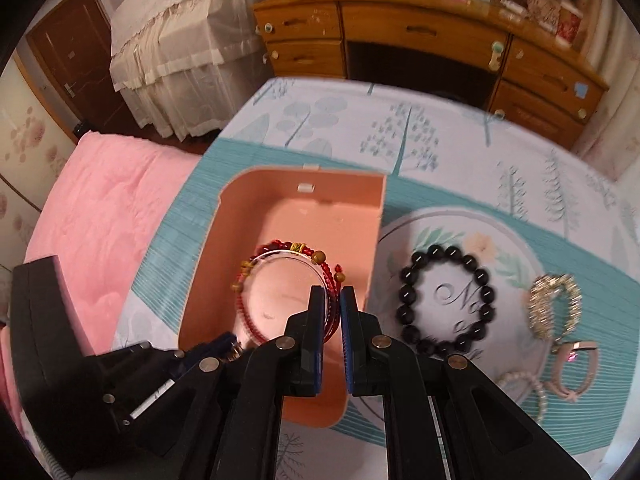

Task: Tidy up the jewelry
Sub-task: 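Carry the red bracelet into the pink box and open the right gripper while the left drops the charm there, then withdraw both grippers from the pink box back over the jewelry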

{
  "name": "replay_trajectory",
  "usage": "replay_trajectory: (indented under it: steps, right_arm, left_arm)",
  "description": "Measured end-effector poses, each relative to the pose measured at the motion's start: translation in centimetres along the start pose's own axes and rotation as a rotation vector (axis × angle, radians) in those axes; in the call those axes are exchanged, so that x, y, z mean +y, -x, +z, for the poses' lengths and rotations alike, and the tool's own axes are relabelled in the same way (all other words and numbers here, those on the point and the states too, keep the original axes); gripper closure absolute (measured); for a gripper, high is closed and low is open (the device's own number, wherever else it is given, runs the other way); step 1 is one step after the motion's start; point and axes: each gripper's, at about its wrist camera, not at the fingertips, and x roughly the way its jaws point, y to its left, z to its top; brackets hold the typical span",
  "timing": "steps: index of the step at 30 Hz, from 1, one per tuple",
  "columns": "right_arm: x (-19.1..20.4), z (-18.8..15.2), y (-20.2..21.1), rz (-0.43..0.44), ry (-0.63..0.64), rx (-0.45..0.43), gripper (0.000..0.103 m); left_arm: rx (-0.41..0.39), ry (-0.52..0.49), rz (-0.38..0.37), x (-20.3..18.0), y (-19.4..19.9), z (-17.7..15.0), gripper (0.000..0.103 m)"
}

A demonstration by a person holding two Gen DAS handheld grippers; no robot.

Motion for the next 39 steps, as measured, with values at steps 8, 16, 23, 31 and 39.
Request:
replay_trajectory:
  steps: [8, 16, 23, 31, 39]
  right_arm:
    - [-0.1, -1.4, -3.0, 0.033, -0.004, 0.086, 0.094]
    - [1.8, -3.5, -2.1, 0.027, 0.052, 0.138, 0.091]
    - [2.1, -4.3, -0.3, 0.126, 0.002, 0.113, 0.067]
    - [-0.4, -5.1, 4.6, 0.132, -0.028, 0.036, 0.067]
    - [-5.2, -9.5, 9.3, 0.101, -0.046, -0.001, 0.067]
  left_arm:
    - [-0.005, -0.1, 0.015, 0.5, 0.7, -1.6, 0.089]
    - [0.005, -0.114, 0.02, 1.1, 0.8, -2.1, 0.089]
    - [0.053, -0.053, -0.022, 1.5, 1.0, -2.3, 0.084]
    - [0.03, -0.003, -0.093, 0.9, 3.3, -2.4, 0.037]
    - [-0.014, 0.076, -0.104, 0.8, 6.3, -2.6, 0.037]
